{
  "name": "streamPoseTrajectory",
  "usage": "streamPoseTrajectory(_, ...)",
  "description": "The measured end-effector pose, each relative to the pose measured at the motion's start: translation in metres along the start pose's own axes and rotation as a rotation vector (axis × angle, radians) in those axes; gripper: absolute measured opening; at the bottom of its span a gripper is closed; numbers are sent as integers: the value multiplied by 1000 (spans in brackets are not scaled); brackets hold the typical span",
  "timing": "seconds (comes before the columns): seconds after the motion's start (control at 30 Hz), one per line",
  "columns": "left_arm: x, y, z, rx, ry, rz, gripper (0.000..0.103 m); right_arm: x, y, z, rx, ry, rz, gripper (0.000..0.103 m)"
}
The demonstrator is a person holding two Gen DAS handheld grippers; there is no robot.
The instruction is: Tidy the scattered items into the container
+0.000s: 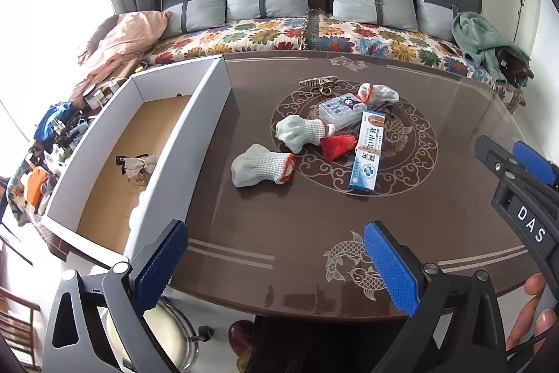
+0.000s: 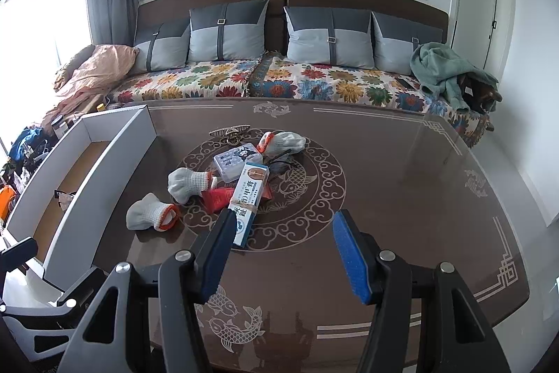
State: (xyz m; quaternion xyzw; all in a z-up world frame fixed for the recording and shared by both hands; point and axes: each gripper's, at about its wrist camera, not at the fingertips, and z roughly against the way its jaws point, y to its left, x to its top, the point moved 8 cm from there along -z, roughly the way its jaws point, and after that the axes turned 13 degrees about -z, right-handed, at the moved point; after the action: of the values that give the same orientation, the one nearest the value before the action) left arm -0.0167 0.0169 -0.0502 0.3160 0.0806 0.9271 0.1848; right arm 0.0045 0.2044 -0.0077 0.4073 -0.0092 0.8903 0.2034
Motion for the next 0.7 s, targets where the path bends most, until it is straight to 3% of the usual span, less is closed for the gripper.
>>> streamPoseTrajectory(0.13,-2,-3,-2,8,11,-13,102,-3,-2,-2,-4,8,-4,59)
streamPoseTrajectory(0.63,1,-31,-5,-164,12,-24,102,-12,-14,-14,-17,42,-26,59)
streamPoseTrajectory(0.7,3,-35,-3,-160,2,-37,102,-12,-19,-15,-27,44,-33,59)
